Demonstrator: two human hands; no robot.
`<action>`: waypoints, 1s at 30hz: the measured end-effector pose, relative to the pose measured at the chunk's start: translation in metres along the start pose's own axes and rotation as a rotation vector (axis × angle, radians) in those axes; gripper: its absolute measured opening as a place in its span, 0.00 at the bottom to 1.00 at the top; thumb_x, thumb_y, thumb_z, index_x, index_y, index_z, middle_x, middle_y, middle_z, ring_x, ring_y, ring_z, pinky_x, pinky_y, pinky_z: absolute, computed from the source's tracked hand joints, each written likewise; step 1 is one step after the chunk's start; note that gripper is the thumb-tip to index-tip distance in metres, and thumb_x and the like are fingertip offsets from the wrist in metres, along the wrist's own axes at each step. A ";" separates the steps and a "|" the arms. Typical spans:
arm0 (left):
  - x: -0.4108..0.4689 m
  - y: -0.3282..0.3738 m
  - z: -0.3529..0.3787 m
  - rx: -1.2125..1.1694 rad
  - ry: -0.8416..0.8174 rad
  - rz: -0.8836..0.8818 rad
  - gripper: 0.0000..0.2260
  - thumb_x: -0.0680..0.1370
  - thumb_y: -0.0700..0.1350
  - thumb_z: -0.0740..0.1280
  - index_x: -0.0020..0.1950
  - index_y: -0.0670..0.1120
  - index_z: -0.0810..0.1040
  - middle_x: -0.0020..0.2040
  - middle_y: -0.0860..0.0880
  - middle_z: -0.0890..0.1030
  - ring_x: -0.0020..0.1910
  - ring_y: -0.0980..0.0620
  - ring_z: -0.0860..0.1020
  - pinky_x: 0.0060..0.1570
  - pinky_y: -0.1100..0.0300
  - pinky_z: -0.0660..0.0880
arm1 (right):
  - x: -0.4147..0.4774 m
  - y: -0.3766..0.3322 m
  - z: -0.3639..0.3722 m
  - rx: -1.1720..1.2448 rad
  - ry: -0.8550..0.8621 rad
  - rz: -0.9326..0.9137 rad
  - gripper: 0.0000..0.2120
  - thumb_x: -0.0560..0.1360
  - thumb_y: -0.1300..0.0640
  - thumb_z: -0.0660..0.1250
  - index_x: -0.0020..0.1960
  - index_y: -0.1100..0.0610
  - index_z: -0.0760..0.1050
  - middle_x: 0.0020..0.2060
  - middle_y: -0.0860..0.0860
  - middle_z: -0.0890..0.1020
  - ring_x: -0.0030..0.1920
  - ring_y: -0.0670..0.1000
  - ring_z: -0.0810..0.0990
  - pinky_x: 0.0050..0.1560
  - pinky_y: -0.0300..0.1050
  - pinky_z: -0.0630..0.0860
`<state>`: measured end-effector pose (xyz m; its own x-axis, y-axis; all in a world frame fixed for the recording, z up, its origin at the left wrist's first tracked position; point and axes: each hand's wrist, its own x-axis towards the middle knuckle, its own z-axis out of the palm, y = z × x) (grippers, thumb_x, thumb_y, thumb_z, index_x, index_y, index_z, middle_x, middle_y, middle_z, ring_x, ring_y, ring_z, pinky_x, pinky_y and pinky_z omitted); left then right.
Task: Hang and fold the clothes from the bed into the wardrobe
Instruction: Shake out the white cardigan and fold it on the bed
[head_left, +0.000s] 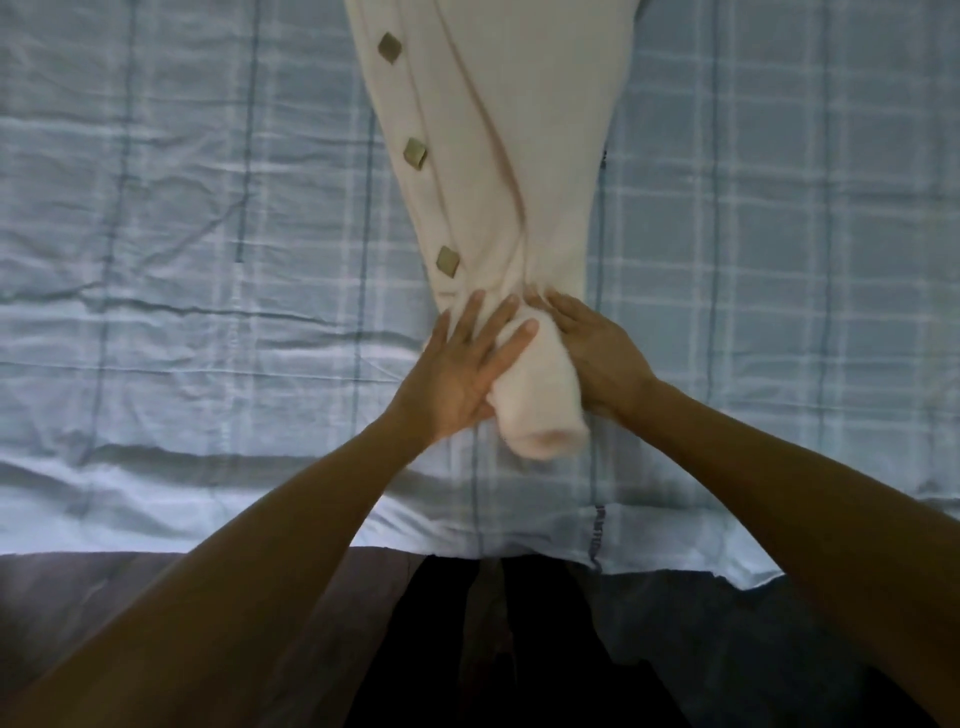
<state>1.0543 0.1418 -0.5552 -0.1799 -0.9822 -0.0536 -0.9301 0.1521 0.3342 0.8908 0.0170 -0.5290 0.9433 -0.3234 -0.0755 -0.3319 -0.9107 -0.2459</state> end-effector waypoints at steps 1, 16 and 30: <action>0.001 0.002 -0.004 -0.006 -0.013 -0.010 0.50 0.65 0.53 0.75 0.76 0.48 0.45 0.75 0.39 0.58 0.71 0.29 0.59 0.61 0.33 0.67 | -0.003 -0.001 -0.003 0.036 0.028 0.028 0.30 0.63 0.58 0.78 0.61 0.67 0.75 0.59 0.64 0.78 0.55 0.63 0.80 0.46 0.55 0.80; -0.043 0.048 -0.144 -0.226 -0.058 -0.177 0.33 0.70 0.62 0.55 0.75 0.53 0.61 0.61 0.50 0.79 0.54 0.44 0.80 0.47 0.54 0.76 | -0.051 -0.072 -0.119 0.870 -0.394 0.564 0.22 0.73 0.53 0.71 0.65 0.54 0.71 0.62 0.53 0.76 0.62 0.53 0.74 0.62 0.48 0.71; -0.011 0.037 -0.031 0.142 0.049 -0.032 0.48 0.65 0.62 0.71 0.78 0.50 0.50 0.76 0.39 0.55 0.75 0.38 0.54 0.69 0.35 0.53 | 0.029 0.008 -0.074 1.219 -0.357 1.099 0.31 0.64 0.38 0.68 0.60 0.56 0.75 0.50 0.54 0.83 0.50 0.55 0.81 0.50 0.53 0.79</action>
<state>1.0315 0.1553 -0.5129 -0.1370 -0.9905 -0.0145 -0.9717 0.1315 0.1963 0.9145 -0.0184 -0.4612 0.2972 -0.4008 -0.8666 -0.7496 0.4643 -0.4718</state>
